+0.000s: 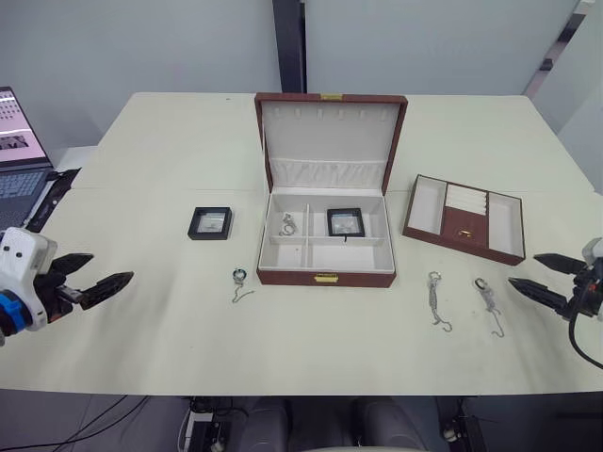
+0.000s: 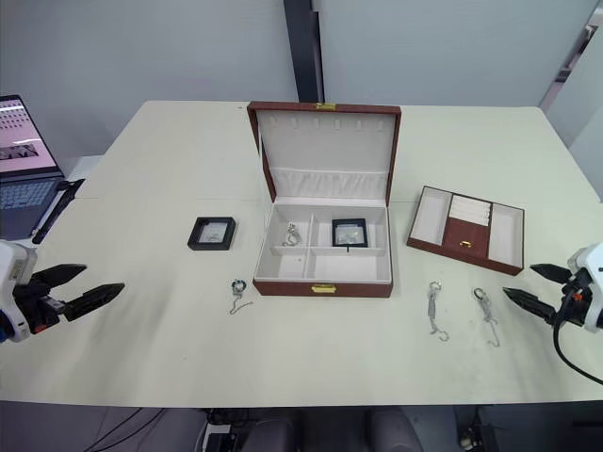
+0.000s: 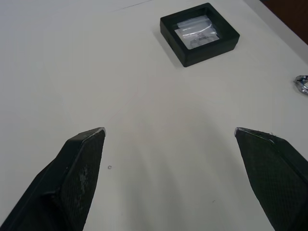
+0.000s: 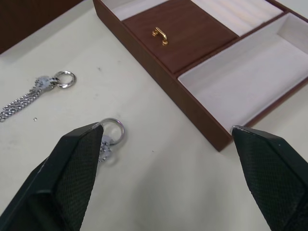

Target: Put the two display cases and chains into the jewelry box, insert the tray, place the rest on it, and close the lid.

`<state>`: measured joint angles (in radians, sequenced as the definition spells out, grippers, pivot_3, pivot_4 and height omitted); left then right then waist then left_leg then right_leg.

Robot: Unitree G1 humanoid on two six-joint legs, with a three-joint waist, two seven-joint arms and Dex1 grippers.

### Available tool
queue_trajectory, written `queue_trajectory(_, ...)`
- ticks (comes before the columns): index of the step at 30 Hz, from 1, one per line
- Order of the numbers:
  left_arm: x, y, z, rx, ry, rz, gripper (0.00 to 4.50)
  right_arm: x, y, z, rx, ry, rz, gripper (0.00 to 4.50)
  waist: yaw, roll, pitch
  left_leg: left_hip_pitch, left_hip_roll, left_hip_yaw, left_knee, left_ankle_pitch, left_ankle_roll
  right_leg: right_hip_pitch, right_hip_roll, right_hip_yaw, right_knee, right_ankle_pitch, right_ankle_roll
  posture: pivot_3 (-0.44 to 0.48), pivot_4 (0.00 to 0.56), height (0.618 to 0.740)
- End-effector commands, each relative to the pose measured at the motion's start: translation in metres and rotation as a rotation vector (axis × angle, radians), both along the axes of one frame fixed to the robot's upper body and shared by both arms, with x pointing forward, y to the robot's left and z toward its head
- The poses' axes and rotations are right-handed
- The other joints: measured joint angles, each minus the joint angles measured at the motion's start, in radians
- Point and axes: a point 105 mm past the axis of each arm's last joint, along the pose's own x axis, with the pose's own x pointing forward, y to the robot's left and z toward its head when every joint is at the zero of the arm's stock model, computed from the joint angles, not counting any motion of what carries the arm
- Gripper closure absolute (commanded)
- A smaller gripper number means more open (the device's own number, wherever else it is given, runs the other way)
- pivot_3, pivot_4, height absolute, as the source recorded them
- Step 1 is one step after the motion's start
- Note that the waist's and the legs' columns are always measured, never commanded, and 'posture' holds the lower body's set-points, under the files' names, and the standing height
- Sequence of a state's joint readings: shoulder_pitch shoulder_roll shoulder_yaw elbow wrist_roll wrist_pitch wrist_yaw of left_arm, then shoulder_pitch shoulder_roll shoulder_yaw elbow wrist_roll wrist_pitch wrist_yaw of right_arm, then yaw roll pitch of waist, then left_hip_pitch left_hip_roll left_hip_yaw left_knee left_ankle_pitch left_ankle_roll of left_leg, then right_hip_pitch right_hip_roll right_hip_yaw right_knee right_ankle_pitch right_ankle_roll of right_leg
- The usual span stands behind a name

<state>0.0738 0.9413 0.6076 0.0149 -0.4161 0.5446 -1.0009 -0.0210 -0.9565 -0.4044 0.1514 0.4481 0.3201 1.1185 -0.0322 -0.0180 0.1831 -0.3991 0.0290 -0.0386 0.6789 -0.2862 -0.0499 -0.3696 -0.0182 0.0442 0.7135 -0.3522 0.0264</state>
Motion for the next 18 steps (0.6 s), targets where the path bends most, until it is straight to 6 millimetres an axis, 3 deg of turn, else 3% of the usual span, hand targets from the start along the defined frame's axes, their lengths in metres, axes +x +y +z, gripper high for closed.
queue_trajectory(1, 0.007, -0.014, 0.009, 0.049, -0.004, -0.087, 0.03, 0.004, 0.048, 0.03, 0.042, -0.092, 0.168, 0.0, -0.003, 0.0, 0.0, 0.0, 0.0, 0.0, 0.0, 0.0, 0.0, 0.0, 0.0, 0.0, 0.0, 0.0, 0.0, 0.0, 0.15, 0.74)
queue_trajectory(8, 0.035, -0.031, 0.0, 0.152, 0.064, -0.245, 0.03, -0.005, 0.134, 0.057, 0.102, -0.157, 0.444, 0.0, 0.0, 0.0, 0.0, -0.001, 0.0, -0.001, 0.0, 0.0, 0.0, -0.001, 0.001, -0.001, 0.0, 0.0, 0.0, 0.0, 0.15, 0.74)
queue_trajectory(15, 0.069, -0.045, -0.005, 0.249, 0.102, -0.382, 0.03, -0.016, 0.184, 0.071, 0.122, -0.221, 0.58, 0.0, 0.003, -0.001, 0.0, -0.002, -0.001, -0.001, 0.0, 0.0, 0.0, -0.002, 0.002, -0.002, 0.0, 0.0, 0.0, 0.0, 0.15, 0.74)
queue_trajectory(18, 0.079, -0.05, -0.006, 0.285, 0.124, -0.427, 0.03, -0.02, 0.195, 0.073, 0.132, -0.237, 0.591, 0.0, 0.002, -0.001, 0.0, -0.002, -0.001, -0.001, 0.001, 0.0, 0.0, -0.002, 0.004, -0.002, 0.0, 0.0, 0.0, 0.0, 0.15, 0.74)
